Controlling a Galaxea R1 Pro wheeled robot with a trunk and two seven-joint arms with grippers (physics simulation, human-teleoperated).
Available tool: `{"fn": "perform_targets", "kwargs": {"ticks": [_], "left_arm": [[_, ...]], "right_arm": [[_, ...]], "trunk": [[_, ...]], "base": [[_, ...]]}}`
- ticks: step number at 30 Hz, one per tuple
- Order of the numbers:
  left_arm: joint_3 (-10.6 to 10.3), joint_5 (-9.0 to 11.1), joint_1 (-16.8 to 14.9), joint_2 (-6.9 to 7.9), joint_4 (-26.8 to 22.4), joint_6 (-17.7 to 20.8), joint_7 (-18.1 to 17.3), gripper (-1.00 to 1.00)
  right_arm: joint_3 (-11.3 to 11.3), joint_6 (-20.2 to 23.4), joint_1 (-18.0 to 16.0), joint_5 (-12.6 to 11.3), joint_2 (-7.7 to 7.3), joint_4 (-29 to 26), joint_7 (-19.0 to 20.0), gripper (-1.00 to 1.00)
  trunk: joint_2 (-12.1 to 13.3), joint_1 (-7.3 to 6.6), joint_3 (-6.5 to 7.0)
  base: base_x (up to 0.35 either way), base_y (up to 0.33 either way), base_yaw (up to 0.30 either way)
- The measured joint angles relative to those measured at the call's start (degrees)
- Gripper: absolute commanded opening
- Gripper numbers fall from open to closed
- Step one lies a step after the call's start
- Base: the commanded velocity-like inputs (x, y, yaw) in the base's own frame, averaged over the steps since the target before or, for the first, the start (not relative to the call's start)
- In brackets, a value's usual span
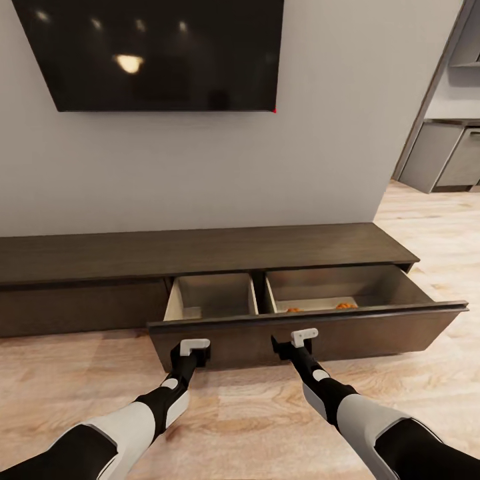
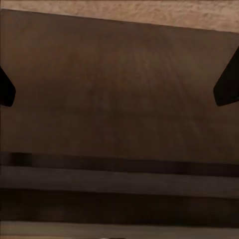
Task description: Place each of the two pumpkins and all three candles from the living room inside a cabinet in the living room (use any cabinet), then make sure every cabinet is closed, and position the cauldron so it is next to a table in the living room.
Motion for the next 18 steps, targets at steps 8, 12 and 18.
{"fn": "perform_targets", "kwargs": {"ticks": [8, 12, 18], "left_arm": [[0.1, 0.0, 0.0, 0.00, 0.0, 0.0, 0.0, 1.00], [0.0, 0.0, 0.0, 0.00, 0.0, 0.0, 0.0, 1.00], [0.3, 0.1, 0.1, 0.01, 0.0, 0.1, -0.1, 1.00]], "right_arm": [[0.0, 0.0, 0.0, 0.0, 0.00, 0.0, 0.0, 1.00], [0.0, 0.0, 0.0, 0.0, 0.00, 0.0, 0.0, 1.00], [0.0, 0.0, 0.0, 0.0, 0.00, 0.0, 0.0, 1.00]], "trunk": [[0.0, 0.00, 0.00], [0.0, 0.00, 0.00], [0.0, -0.02, 0.00]], "base": [[0.006, 0.000, 0.000], [0.056, 0.000, 0.000], [0.240, 0.000, 0.000]]}}
